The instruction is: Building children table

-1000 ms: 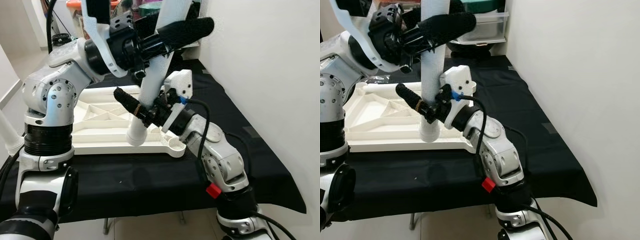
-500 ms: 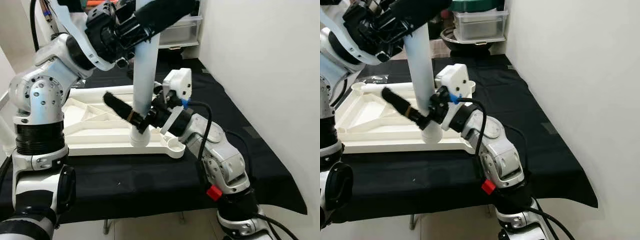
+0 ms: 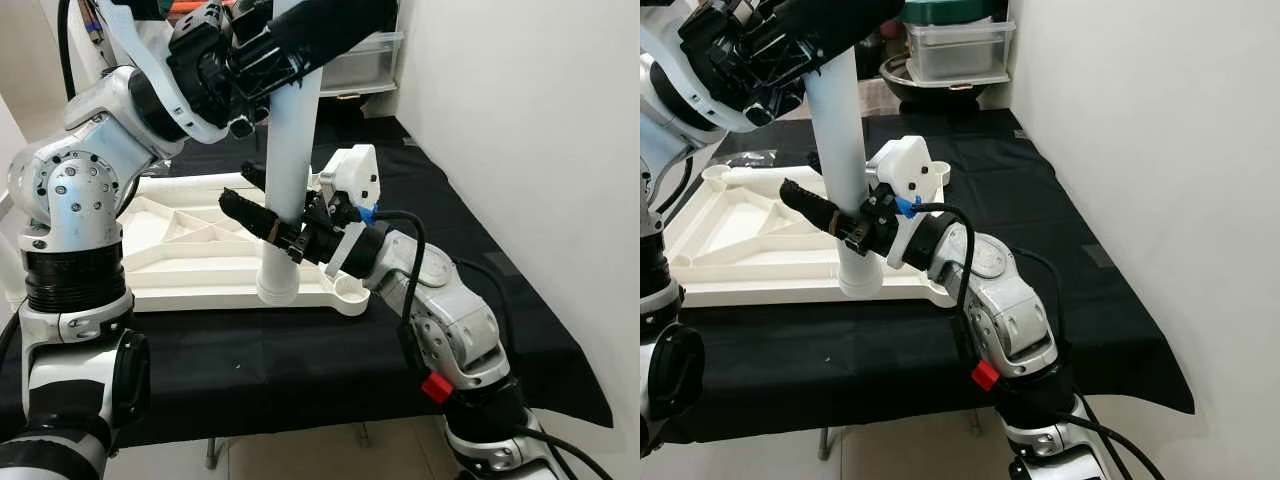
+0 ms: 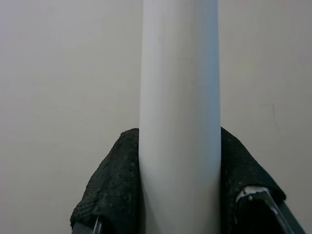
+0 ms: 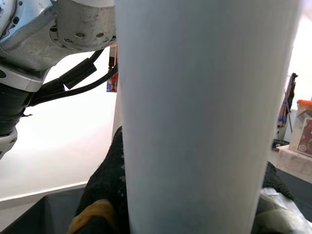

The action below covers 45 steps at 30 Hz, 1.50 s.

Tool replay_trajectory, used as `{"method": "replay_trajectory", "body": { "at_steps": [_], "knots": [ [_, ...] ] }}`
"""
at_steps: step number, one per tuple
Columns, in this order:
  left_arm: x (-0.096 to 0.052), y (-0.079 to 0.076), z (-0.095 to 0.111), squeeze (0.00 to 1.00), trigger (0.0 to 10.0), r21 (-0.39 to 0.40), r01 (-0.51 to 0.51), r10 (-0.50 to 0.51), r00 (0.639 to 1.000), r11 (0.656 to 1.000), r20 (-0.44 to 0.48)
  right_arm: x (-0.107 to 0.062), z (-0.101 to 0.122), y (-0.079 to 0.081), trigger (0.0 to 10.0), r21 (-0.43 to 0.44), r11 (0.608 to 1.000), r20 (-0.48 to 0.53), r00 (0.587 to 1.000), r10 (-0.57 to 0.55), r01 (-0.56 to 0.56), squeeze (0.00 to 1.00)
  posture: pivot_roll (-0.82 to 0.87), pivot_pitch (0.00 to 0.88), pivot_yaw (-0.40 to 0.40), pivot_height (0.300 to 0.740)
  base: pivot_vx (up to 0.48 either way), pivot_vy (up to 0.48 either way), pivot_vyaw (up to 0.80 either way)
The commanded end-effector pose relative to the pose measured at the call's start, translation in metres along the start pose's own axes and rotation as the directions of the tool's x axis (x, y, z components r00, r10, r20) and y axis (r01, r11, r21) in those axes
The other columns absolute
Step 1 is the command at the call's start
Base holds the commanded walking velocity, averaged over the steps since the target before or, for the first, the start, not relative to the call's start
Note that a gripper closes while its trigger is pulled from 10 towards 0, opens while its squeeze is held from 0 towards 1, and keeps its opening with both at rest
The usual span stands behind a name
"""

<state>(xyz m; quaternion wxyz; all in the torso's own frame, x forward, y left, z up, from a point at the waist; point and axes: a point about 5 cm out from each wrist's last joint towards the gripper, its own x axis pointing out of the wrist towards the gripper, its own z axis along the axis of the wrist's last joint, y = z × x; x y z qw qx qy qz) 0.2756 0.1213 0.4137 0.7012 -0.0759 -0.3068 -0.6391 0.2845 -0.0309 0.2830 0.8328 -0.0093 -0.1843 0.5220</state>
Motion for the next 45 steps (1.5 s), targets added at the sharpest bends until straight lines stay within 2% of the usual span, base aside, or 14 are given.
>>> {"method": "replay_trajectory", "body": {
  "at_steps": [1, 7, 8, 11, 12, 14, 19, 23, 27, 32, 37, 40, 44, 45],
  "knots": [
    [0.011, -0.01, 0.008, 0.0, 0.0, 0.008, 0.076, -0.076, 0.996, 0.997, 0.037, 0.007, -0.005, 0.006, 0.0, 0.024, 0.999, -0.033, 0.999, 0.026, -0.025, 0.0, -0.02, 0.02, 0.028, 0.74, 0.0, 0.0, 0.0],
    [0.019, -0.019, 0.002, 0.0, 0.0, -0.017, 0.11, -0.109, 0.994, 0.994, 0.025, 0.007, -0.014, 0.003, 0.0, 0.049, 0.999, -0.098, 0.995, -0.004, 0.009, 0.0, -0.02, 0.023, 0.026, 0.74, 0.0, 0.0, 0.0],
    [0.021, -0.022, 0.001, 0.0, 2.1, -0.003, 0.109, -0.109, 0.994, 0.994, 0.014, 0.006, -0.017, 0.002, 0.0, 0.046, 0.999, -0.113, 0.993, -0.019, 0.025, 0.0, -0.02, 0.027, 0.026, 0.74, 0.0, 0.0, 0.0],
    [0.021, -0.022, 0.001, 0.0, 2.1, -0.003, 0.109, -0.109, 0.994, 0.994, 0.014, 0.006, -0.017, 0.002, 0.0, 0.046, 0.999, -0.113, 0.993, -0.019, 0.025, 0.0, -0.02, 0.027, 0.026, 0.74, 0.0, 0.0, 0.0],
    [0.025, -0.023, 0.011, 1.0, 10.0, 0.026, 0.083, -0.084, 0.996, 0.996, 0.043, 0.005, -0.02, -0.003, 0.0, 0.04, 0.997, -0.135, 0.989, -0.061, 0.067, 0.0, -0.02, 0.031, 0.026, 0.74, 0.0, 0.0, 0.0],
    [0.025, -0.023, 0.011, 1.0, 10.0, 0.026, 0.083, -0.084, 0.996, 0.996, 0.043, 0.005, -0.02, -0.003, 0.0, 0.04, 0.997, -0.135, 0.989, -0.061, 0.067, 0.0, -0.02, 0.031, 0.026, 0.74, 0.0, 0.0, 0.0],
    [-0.001, 0.003, 0.078, 1.0, 10.0, 0.097, -0.09, 0.065, 0.969, 0.991, 0.237, -0.006, -0.028, -0.015, 0.0, 0.025, 0.988, -0.183, 0.972, -0.145, 0.152, 0.0, -0.02, 0.032, 0.023, 0.74, 0.0, 0.0, 0.0],
    [-0.014, 0.006, 0.099, 1.0, 10.0, 0.155, -0.141, 0.095, 0.957, 0.978, 0.273, -0.011, -0.032, -0.02, 0.0, 0.019, 0.983, -0.205, 0.963, -0.177, 0.185, 0.0, -0.02, 0.029, 0.019, 0.74, 0.0, 0.0, 0.0],
    [-0.031, -0.009, 0.143, 1.0, 10.0, 0.368, -0.255, 0.138, 0.939, 0.894, 0.317, -0.026, -0.041, -0.036, 0.0, -0.015, 0.957, -0.256, 0.924, -0.284, 0.29, 0.0, -0.01, 0.012, 0.011, 0.74, 0.0, 0.0, 0.0],
    [-0.034, -0.025, 0.172, 1.0, 10.0, 0.48, -0.341, 0.154, 0.909, 0.809, 0.387, -0.043, -0.042, -0.065, 0.0, -0.09, 0.883, -0.268, 0.843, -0.467, 0.46, 0.0, -0.01, 0.016, 0.008, 0.74, 0.0, 0.0, 0.0],
    [-0.034, -0.031, 0.158, 1.0, 10.0, 0.438, -0.307, 0.152, 0.923, 0.845, 0.354, -0.048, -0.03, -0.083, 0.0, -0.114, 0.842, -0.229, 0.811, -0.538, 0.526, 0.0, -0.01, 0.032, 0.001, 0.74, 0.0, 0.0, 0.0],
    [-0.046, -0.036, 0.075, 1.0, 10.0, 0.173, -0.198, 0.175, 0.975, 0.965, 0.14, -0.051, -0.006, -0.103, 0.0, -0.116, 0.82, -0.15, 0.806, -0.573, 0.561, 0.0, -0.01, 0.058, -0.007, 0.74, 0.0, 0.0, 0.0],
    [-0.051, -0.041, 0.051, 1.0, 10.0, 0.091, -0.189, 0.182, 0.98, 0.978, 0.087, -0.054, 0.001, -0.108, 0.0, -0.112, 0.812, -0.13, 0.802, -0.583, 0.573, 0.0, 0.0, 0.078, -0.011, 0.74, 0.0, 0.0, 0.0],
    [-0.057, -0.049, 0.022, 0.51, 10.0, 0.01, -0.194, 0.194, 0.981, 0.981, 0.003, -0.058, 0.005, -0.114, 0.0, -0.117, 0.803, -0.12, 0.794, -0.596, 0.585, 0.0, 0.0, 0.104, -0.012, 0.74, 0.0, 0.0, 0.0]
  ]
}}
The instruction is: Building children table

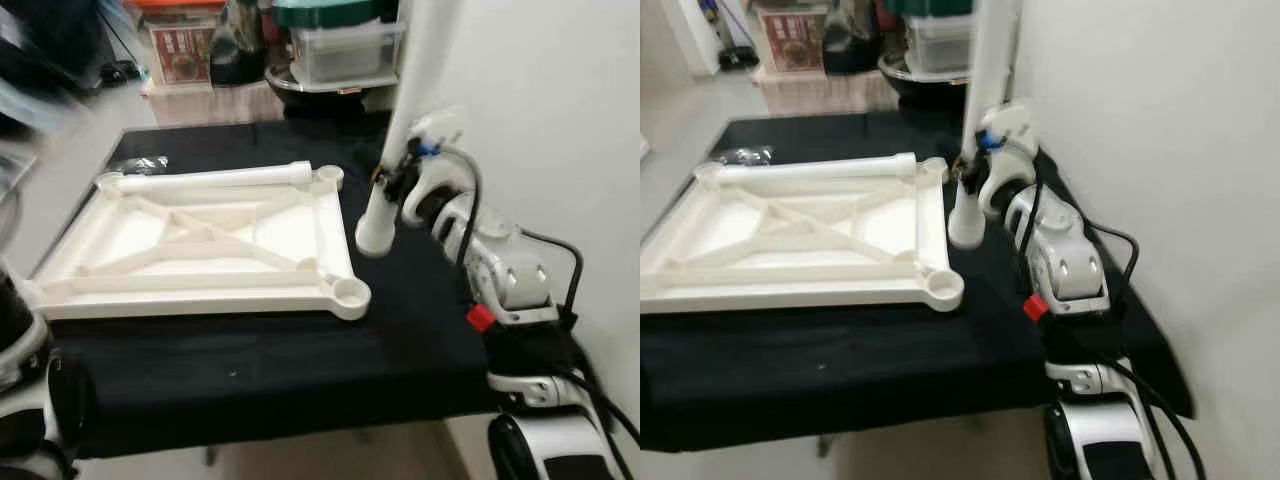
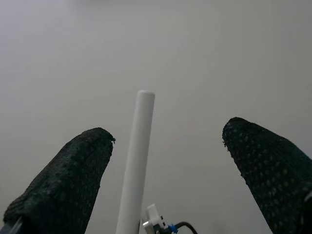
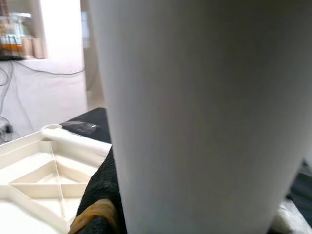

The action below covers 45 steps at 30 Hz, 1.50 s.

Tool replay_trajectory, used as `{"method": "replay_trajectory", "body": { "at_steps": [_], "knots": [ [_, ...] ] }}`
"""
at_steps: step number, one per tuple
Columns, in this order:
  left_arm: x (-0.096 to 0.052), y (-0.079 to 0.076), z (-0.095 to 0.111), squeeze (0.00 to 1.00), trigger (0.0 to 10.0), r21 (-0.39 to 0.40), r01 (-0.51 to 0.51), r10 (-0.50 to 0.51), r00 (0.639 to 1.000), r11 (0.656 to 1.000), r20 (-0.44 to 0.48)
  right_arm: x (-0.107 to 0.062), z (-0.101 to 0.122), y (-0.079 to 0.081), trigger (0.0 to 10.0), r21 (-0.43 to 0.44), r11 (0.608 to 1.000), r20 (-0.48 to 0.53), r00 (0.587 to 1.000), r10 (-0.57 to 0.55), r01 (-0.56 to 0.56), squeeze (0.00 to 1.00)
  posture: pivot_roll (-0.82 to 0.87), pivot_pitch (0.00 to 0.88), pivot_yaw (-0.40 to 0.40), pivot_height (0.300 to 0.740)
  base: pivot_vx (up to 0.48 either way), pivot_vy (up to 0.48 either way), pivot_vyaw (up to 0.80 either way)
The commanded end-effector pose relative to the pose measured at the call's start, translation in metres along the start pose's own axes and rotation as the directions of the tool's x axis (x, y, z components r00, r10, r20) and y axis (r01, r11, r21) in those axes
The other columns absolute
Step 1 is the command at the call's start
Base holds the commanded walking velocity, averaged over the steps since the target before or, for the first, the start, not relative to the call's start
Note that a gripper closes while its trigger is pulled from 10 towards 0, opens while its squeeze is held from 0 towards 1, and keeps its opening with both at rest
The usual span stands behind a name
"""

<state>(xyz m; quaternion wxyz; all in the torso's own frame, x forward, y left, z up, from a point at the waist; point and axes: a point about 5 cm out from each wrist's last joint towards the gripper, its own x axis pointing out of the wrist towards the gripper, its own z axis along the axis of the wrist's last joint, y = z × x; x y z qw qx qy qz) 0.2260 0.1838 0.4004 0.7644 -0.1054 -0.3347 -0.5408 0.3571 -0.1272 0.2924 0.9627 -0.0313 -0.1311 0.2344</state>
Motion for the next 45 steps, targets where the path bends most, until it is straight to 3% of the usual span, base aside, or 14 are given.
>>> {"method": "replay_trajectory", "body": {
  "at_steps": [1, 9, 10, 12, 13, 16, 18, 19, 20, 22, 28, 31, 37, 45],
  "knots": [
    [-0.012, -0.022, -0.053, 0.0, 10.0, -0.152, 0.005, -0.031, 0.985, 0.988, -0.17, -0.002, 0.005, -0.014, 0.0, 0.017, 1.0, 0.024, 0.999, -0.025, 0.024, 0.0, 0.01, 0.123, -0.013, 0.74, 0.0, 0.0, 0.0],
    [-0.051, -0.073, -0.137, 0.0, 10.0, -0.366, -0.115, -0.056, 0.903, 0.924, -0.425, -0.005, 0.012, -0.021, 0.0, -0.002, 1.0, 0.062, 0.998, 0.027, -0.027, 0.0, 0.01, 0.179, -0.006, 0.74, 0.0, 0.0, 0.0],
    [-0.063, -0.088, -0.156, 0.0, 10.0, -0.388, -0.179, -0.041, 0.868, 0.904, -0.495, -0.006, 0.016, -0.017, 7.0, -0.013, 0.996, 0.075, 0.993, 0.089, -0.088, 0.0, 0.01, 0.215, -0.002, 0.74, 0.0, 0.0, 0.0],
    [-0.063, -0.088, -0.156, 0.0, 10.0, -0.388, -0.179, -0.041, 0.868, 0.904, -0.495, -0.006, 0.016, -0.017, 7.0, -0.013, 0.996, 0.075, 0.993, 0.089, -0.088, 0.0, 0.01, 0.215, -0.002, 0.74, 0.0, 0.0, 0.0],
    [-0.07, -0.102, -0.166, 0.0, 10.0, -0.391, -0.238, -0.011, 0.843, 0.889, -0.538, -0.007, 0.021, -0.013, 10.0, -0.022, 0.988, 0.091, 0.983, 0.157, -0.155, 0.0, 0.01, 0.24, 0.002, 0.74, 0.0, 0.0, 0.0],
    [-0.07, -0.102, -0.166, 0.0, 10.0, -0.391, -0.238, -0.011, 0.843, 0.889, -0.538, -0.007, 0.021, -0.013, 10.0, -0.022, 0.988, 0.091, 0.983, 0.157, -0.155, 0.0, 0.01, 0.24, 0.002, 0.74, 0.0, 0.0, 0.0],
    [-0.083, -0.115, -0.176, 0.0, 10.0, -0.251, -0.35, 0.111, 0.753, 0.902, -0.649, -0.009, 0.03, -0.008, 10.0, -0.026, 0.962, 0.121, 0.955, 0.272, -0.271, 0.0, 0.02, 0.301, 0.005, 0.74, 0.0, 0.0, 0.0],
    [-0.096, -0.128, -0.18, 0.0, 10.0, 0.008, -0.384, 0.264, 0.618, 0.923, -0.741, -0.014, 0.037, 0.0, 10.0, -0.032, 0.901, 0.128, 0.892, 0.433, -0.433, 0.0, 0.03, 0.358, 0.003, 0.74, 0.0, 0.0, 0.0],
    [-0.096, -0.128, -0.18, 0.0, 10.0, 0.008, -0.384, 0.264, 0.618, 0.923, -0.741, -0.014, 0.037, 0.0, 10.0, -0.032, 0.901, 0.128, 0.892, 0.433, -0.433, 0.0, 0.03, 0.358, 0.003, 0.74, 0.0, 0.0, 0.0],
    [-0.105, -0.143, -0.169, 0.0, 10.0, 0.329, -0.347, 0.472, 0.517, 0.878, -0.714, -0.024, 0.04, 0.01, 10.0, -0.036, 0.762, 0.096, 0.757, 0.647, -0.647, 0.0, 0.03, 0.385, -0.004, 0.74, 0.0, 0.0, 0.0],
    [-0.109, -0.144, -0.157, 0.0, 10.0, 0.579, -0.267, 0.63, 0.463, 0.77, -0.624, -0.028, 0.036, 0.017, 10.0, -0.027, 0.633, 0.028, 0.632, 0.774, -0.774, 0.0, 0.03, 0.412, -0.01, 0.74, 0.0, 0.0, 0.0],
    [-0.12, -0.132, -0.146, 0.0, 10.0, 0.775, -0.194, 0.773, 0.388, 0.601, -0.502, -0.028, 0.045, 0.024, 10.0, -0.012, 0.498, 0.042, 0.497, 0.867, -0.867, 0.0, 0.05, 0.422, -0.019, 0.74, 0.0, 0.0, 0.0],
    [-0.133, -0.138, -0.14, 0.0, 10.0, 0.882, -0.126, 0.858, 0.328, 0.454, -0.395, -0.016, 0.052, 0.04, 10.0, -0.049, 0.41, 0.084, 0.406, 0.91, -0.911, 0.0, 0.08, 0.432, -0.035, 0.74, 0.0, 0.0, 0.0],
    [-0.142, -0.142, -0.148, 0.0, 10.0, 0.894, -0.138, 0.88, 0.295, 0.425, -0.373, -0.001, 0.063, 0.057, 10.0, -0.124, 0.373, 0.113, 0.36, 0.926, -0.92, 0.0, 0.09, 0.401, -0.05, 0.74, 0.0, 0.0, 0.0]
  ]
}}
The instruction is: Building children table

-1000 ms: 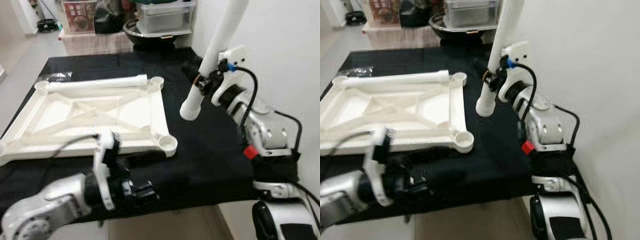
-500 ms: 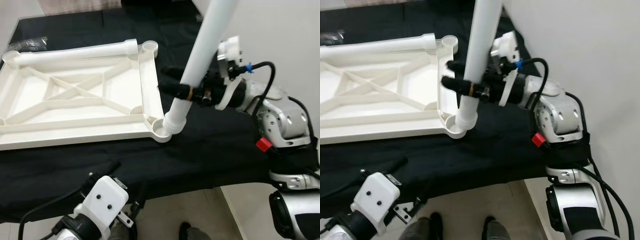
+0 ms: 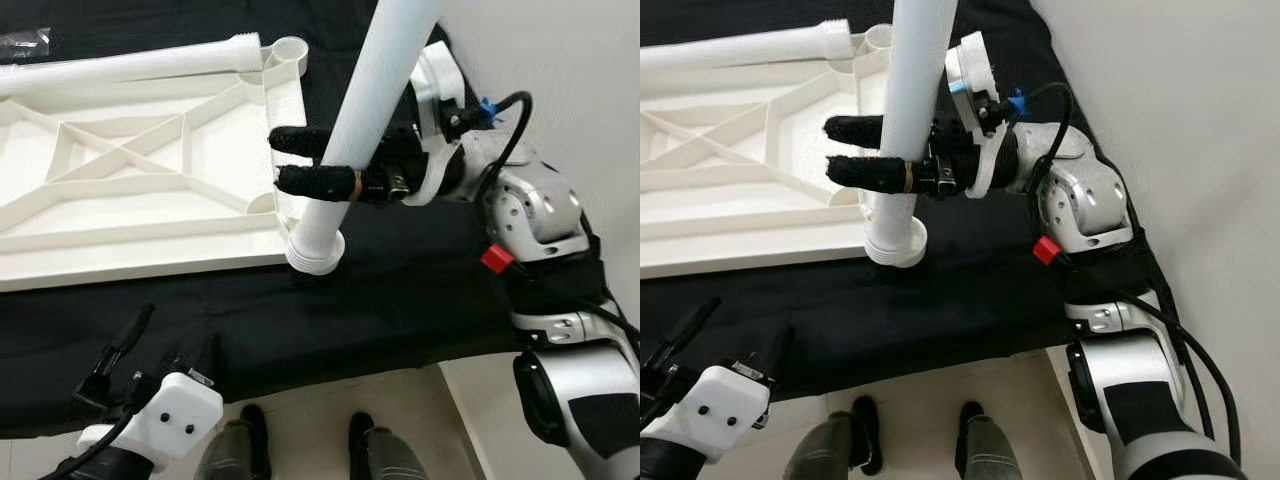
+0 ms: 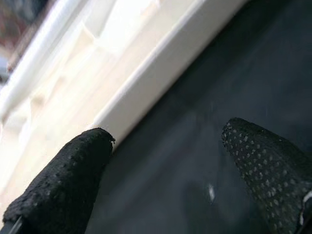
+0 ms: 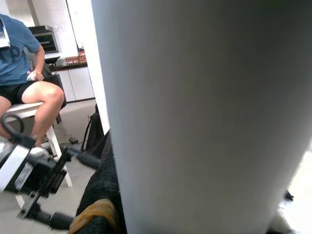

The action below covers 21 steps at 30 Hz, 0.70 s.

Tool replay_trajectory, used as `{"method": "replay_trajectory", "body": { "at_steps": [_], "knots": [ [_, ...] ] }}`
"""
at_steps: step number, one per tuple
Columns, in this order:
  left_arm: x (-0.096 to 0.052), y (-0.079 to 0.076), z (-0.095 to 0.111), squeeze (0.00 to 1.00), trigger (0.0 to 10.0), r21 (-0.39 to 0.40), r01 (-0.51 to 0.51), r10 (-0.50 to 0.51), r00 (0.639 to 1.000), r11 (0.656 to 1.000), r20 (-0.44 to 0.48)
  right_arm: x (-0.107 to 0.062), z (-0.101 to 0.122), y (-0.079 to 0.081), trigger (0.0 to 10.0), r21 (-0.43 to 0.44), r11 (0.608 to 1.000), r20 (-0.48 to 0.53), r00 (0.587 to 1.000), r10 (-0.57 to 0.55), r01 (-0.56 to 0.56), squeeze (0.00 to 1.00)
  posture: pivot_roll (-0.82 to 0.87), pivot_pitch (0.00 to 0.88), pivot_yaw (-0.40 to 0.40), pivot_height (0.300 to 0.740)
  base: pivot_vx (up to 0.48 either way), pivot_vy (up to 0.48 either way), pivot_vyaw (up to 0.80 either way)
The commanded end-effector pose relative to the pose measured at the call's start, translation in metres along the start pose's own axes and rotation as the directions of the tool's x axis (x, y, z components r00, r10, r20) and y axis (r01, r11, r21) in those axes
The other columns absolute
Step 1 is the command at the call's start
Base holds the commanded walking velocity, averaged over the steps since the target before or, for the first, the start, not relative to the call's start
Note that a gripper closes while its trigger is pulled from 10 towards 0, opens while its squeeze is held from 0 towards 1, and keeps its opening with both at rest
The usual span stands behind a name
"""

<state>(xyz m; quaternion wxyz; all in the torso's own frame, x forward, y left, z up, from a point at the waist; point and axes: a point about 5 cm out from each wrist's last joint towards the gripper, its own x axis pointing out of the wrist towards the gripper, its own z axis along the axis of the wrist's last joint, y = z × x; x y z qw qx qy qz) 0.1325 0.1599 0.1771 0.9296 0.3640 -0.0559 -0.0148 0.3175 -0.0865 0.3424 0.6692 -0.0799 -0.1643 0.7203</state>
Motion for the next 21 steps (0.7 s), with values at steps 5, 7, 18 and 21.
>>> {"method": "replay_trajectory", "body": {
  "at_steps": [5, 7, 18, 21],
  "knots": [
    [0.0, -0.01, -0.004, 0.0, 10.0, -0.025, 0.027, -0.027, 1.0, 0.999, -0.008, 0.019, 0.003, -0.001, 10.0, -0.066, 0.997, -0.022, 0.999, 0.047, -0.049, 0.0, 0.09, 0.382, -0.052, 0.74, 0.0, 0.069, 0.0],
    [0.002, -0.013, -0.005, 0.0, 10.0, -0.034, 0.034, -0.034, 0.999, 0.999, -0.009, 0.021, 0.001, -0.003, 10.0, -0.078, 0.996, -0.034, 0.999, 0.038, -0.04, 0.0, 0.09, 0.366, -0.055, 0.74, 0.0, 0.412, 0.0],
    [0.014, -0.022, -0.004, 0.0, 10.0, -0.034, 0.072, -0.07, 0.996, 0.997, 0.061, 0.008, 0.021, -0.022, 10.0, -0.108, 0.984, 0.089, 0.987, -0.134, 0.143, 0.0, 0.08, 0.357, -0.044, 0.74, 0.0, 0.162, 0.0],
    [0.016, -0.023, -0.004, 0.0, 10.0, -0.043, 0.088, -0.084, 0.993, 0.995, 0.078, 0.007, 0.022, -0.024, 10.0, -0.117, 0.977, 0.092, 0.981, -0.17, 0.18, 0.0, 0.08, 0.355, -0.041, 0.74, 0.0, 0.0, 0.0]
  ]
}}
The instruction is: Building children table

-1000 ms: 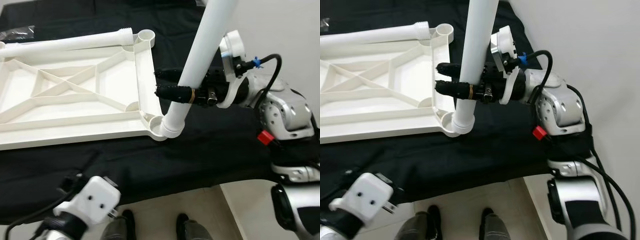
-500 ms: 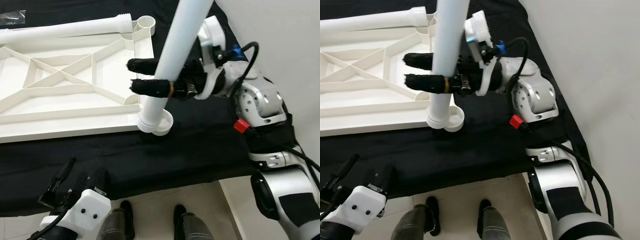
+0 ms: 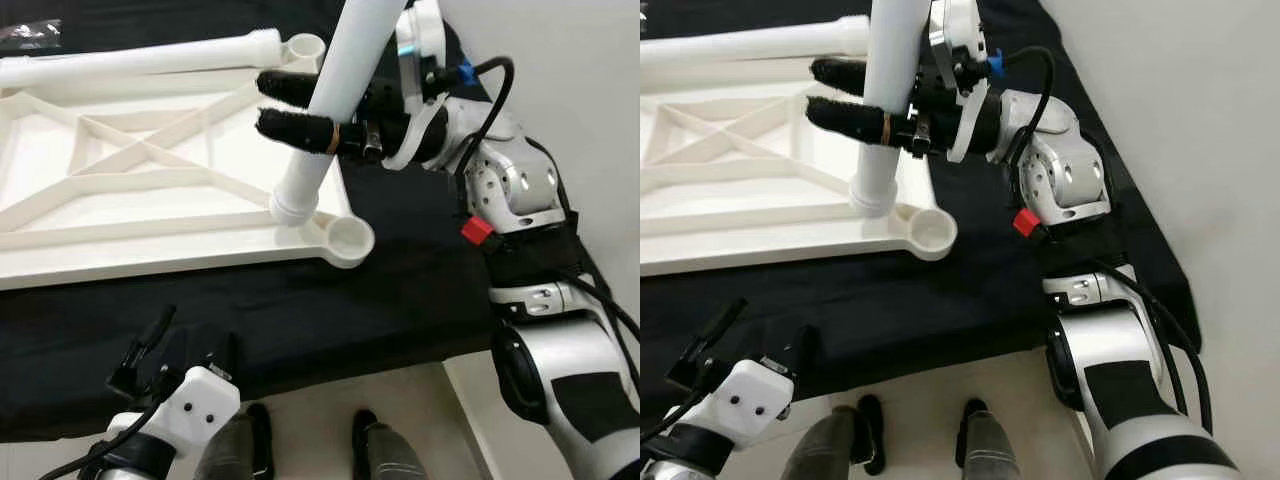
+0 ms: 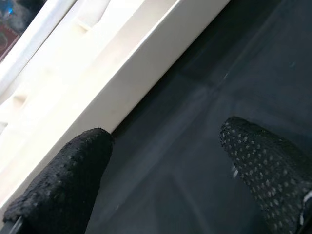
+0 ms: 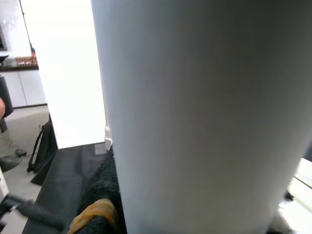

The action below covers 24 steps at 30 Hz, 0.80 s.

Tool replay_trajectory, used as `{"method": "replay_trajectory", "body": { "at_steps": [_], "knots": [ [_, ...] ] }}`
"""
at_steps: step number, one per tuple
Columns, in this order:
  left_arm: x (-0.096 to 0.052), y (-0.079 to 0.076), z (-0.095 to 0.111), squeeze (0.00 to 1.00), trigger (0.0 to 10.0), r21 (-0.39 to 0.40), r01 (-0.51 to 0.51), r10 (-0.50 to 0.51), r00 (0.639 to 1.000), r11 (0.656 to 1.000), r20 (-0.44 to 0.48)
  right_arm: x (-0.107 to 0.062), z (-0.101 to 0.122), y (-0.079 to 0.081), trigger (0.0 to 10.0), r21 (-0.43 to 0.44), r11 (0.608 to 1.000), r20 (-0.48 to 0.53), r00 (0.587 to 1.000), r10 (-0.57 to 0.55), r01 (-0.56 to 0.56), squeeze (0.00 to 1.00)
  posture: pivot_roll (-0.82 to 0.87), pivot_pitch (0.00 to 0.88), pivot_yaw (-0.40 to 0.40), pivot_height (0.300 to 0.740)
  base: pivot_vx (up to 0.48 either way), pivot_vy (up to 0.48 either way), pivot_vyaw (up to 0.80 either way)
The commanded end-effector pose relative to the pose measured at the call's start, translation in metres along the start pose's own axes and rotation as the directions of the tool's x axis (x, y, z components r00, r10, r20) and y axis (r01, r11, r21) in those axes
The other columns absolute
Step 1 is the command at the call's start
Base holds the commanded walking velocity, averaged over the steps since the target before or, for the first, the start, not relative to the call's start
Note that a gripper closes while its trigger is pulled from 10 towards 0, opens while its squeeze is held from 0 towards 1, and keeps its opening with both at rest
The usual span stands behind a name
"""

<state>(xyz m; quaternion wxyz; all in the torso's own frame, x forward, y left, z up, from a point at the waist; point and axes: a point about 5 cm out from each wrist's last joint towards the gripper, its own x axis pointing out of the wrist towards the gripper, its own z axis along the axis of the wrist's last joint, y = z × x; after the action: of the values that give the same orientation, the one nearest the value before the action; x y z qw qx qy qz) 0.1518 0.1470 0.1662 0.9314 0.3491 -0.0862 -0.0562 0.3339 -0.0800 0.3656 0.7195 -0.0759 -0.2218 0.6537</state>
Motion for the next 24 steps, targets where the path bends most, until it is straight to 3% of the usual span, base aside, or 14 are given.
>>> {"method": "replay_trajectory", "body": {
  "at_steps": [1, 7, 12, 15, 20, 24],
  "knots": [
    [-0.003, -0.006, -0.003, 0.0, 10.0, -0.018, 0.038, -0.038, 0.999, 0.999, -0.006, 0.0, 0.006, -0.002, 10.0, -0.039, 0.999, 0.023, 1.0, -0.019, 0.02, 0.0, 0.08, 0.355, -0.041, 0.74, 0.0, 0.0, 0.0],
    [0.001, -0.009, -0.002, 0.0, 10.0, 0.005, 0.049, -0.049, 0.999, 0.999, 0.022, -0.003, 0.0, -0.005, 10.0, -0.047, 0.995, -0.011, 0.996, -0.084, 0.084, 0.0, 0.08, 0.345, -0.041, 0.74, 0.0, 0.0, 0.0],
    [0.004, -0.012, -0.001, 0.0, 10.0, 0.008, 0.054, -0.054, 0.998, 0.999, 0.035, -0.011, -0.001, -0.009, 10.0, -0.045, 0.996, -0.042, 0.996, -0.073, 0.071, 0.0, 0.08, 0.329, -0.04, 0.74, 0.0, 0.0, 0.0],
    [-0.001, -0.015, 0.002, 0.0, 10.0, -0.017, 0.085, -0.085, 0.995, 0.996, 0.048, -0.023, -0.006, -0.003, 10.0, -0.044, 0.996, -0.168, 0.983, 0.075, -0.084, 0.0, 0.07, 0.331, -0.038, 0.74, 0.0, 0.0, 0.0],
    [-0.009, -0.018, 0.008, 0.0, 10.0, -0.028, 0.123, -0.12, 0.989, 0.992, 0.081, -0.03, -0.007, -0.001, 10.0, -0.013, 0.988, -0.216, 0.965, 0.15, -0.156, 0.0, 0.06, 0.342, -0.037, 0.74, 0.0, 0.0, 0.0],
    [-0.011, -0.018, 0.014, 0.0, 10.0, -0.095, 0.146, -0.134, 0.983, 0.985, 0.125, -0.039, -0.002, -0.003, 10.0, 0.032, 0.973, -0.254, 0.94, 0.228, -0.228, 0.0, 0.06, 0.351, -0.04, 0.74, 0.0, 0.0, 0.0]
  ]
}}
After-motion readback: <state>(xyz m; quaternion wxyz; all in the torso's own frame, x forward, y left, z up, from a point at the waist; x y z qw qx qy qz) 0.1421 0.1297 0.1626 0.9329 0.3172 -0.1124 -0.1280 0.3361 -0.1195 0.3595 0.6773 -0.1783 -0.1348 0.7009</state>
